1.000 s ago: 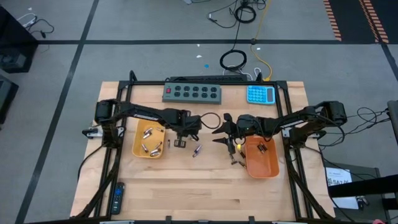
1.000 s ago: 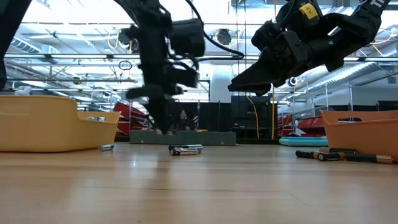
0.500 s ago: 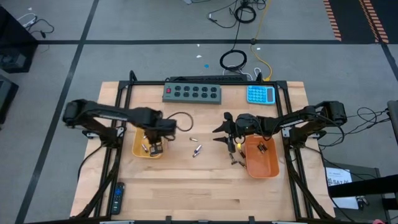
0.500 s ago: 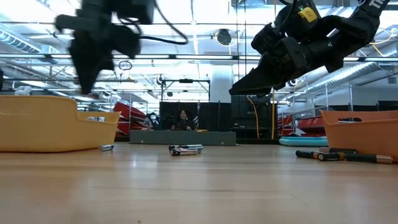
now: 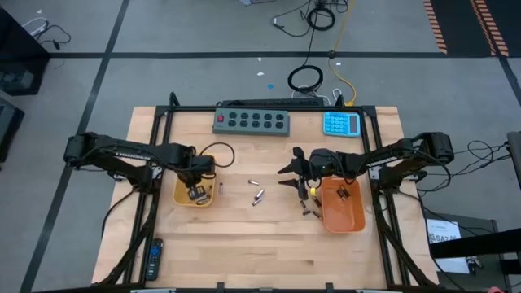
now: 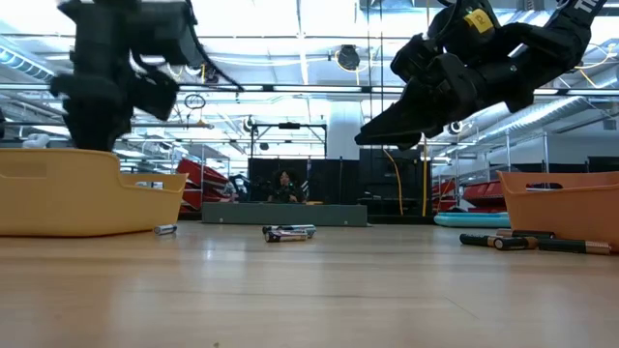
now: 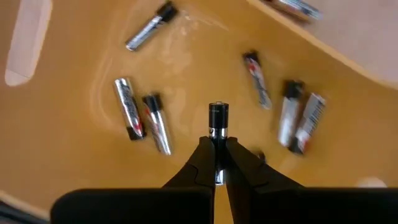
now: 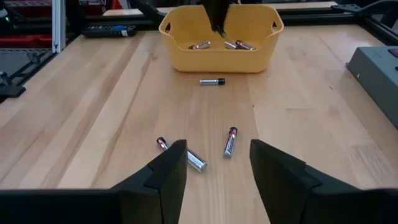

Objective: Sort batteries
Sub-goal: Put the silver battery into the yellow bin

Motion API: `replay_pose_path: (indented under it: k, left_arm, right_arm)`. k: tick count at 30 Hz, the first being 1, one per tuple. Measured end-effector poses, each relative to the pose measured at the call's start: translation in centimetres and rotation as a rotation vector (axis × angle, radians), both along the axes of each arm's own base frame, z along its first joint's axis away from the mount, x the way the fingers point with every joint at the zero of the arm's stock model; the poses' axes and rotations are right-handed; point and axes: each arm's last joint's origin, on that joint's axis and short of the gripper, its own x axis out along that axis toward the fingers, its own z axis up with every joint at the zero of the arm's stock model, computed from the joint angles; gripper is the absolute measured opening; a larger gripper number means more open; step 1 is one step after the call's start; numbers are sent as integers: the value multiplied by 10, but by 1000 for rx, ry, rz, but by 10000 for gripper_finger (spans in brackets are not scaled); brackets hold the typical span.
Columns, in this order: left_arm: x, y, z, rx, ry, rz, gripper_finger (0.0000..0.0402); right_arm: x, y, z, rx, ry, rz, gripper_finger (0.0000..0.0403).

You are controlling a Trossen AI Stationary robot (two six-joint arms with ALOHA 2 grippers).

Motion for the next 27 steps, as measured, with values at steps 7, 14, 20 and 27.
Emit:
replay_pose_path:
  k: [7,14,20,27]
  left_arm:
    - [2,27,-25,5,14,103,17]
    - [7,47,-37,16,24,112,18]
    - [8,51,-43,14,49,108,46]
    - [10,50,-43,16,45,97,105]
  right_arm:
    - [1,5,1,27,-9,8,166]
    - [1,11,0,41,2,19,166]
    - [0,11,-3,48,32,6,166]
    - [0,10,-4,41,37,-13,166]
